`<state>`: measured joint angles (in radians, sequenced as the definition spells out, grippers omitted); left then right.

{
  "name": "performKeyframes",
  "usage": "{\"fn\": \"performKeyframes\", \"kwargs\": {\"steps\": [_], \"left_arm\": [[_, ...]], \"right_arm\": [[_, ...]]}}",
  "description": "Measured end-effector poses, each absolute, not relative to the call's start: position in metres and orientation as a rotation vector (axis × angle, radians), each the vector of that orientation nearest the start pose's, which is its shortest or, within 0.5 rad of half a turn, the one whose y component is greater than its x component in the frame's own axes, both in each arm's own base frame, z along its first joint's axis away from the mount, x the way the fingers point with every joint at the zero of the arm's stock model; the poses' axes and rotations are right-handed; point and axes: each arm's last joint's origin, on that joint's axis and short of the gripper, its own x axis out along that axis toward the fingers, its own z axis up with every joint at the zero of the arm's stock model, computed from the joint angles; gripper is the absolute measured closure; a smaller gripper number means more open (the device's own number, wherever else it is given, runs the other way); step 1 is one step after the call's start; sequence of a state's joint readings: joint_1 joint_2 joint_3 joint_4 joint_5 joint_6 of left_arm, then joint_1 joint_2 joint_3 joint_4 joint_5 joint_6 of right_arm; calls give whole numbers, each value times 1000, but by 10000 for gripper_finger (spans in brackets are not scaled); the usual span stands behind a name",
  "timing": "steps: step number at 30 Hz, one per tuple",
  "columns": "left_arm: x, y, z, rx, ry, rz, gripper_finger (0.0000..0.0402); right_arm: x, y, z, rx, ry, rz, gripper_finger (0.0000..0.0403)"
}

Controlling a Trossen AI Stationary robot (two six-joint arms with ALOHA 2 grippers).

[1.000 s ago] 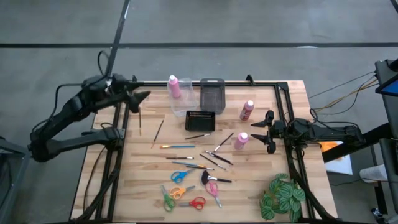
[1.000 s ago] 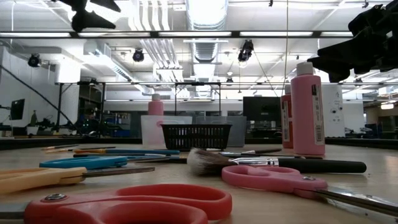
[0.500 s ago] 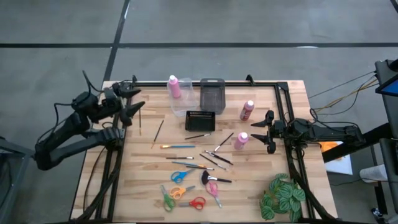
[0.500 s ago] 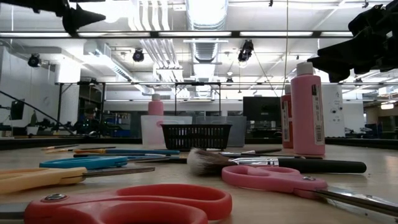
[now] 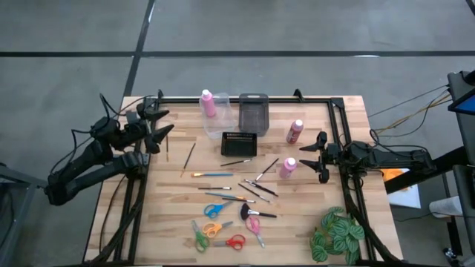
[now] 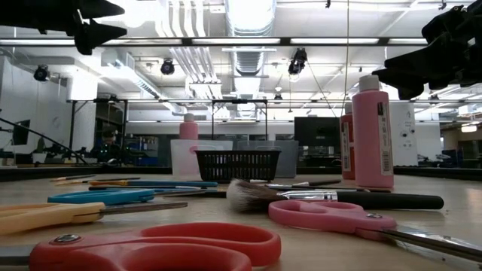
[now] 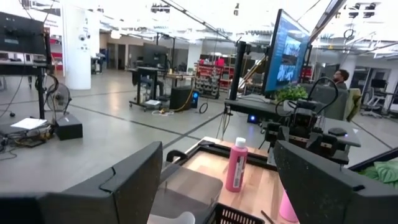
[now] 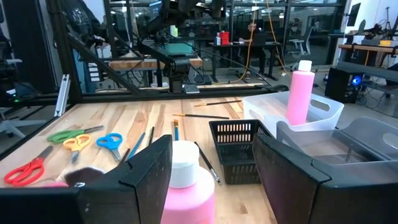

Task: Pick & Place Paint Supplies
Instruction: Put the pink paint bottle into the transparent bin

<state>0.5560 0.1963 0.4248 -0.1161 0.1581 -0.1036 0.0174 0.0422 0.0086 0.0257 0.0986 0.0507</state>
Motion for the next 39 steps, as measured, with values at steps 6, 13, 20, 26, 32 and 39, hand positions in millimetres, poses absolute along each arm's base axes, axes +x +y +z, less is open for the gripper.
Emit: {"fn": "performKeyframes", "kwargs": {"steps": [6, 13, 20, 26, 32, 39], "left_arm": [[73, 40, 276, -72, -103, 393, 91], [73, 40, 274, -80, -83, 394, 91], [73, 40, 267, -106, -11, 398, 91], [73, 40, 263, -120, 25, 400, 91], [73, 40, 255, -149, 102, 404, 91], [70, 38, 242, -197, 231, 409, 91]], "right_arm": [[100, -1, 166, 50, 6, -81, 181], [100, -1, 166, 50, 6, -81, 181], [100, -1, 166, 49, 6, -81, 181], [100, -1, 166, 49, 6, -81, 181], [100, -1, 166, 51, 5, -81, 181], [100, -1, 166, 49, 6, -81, 181]]}}
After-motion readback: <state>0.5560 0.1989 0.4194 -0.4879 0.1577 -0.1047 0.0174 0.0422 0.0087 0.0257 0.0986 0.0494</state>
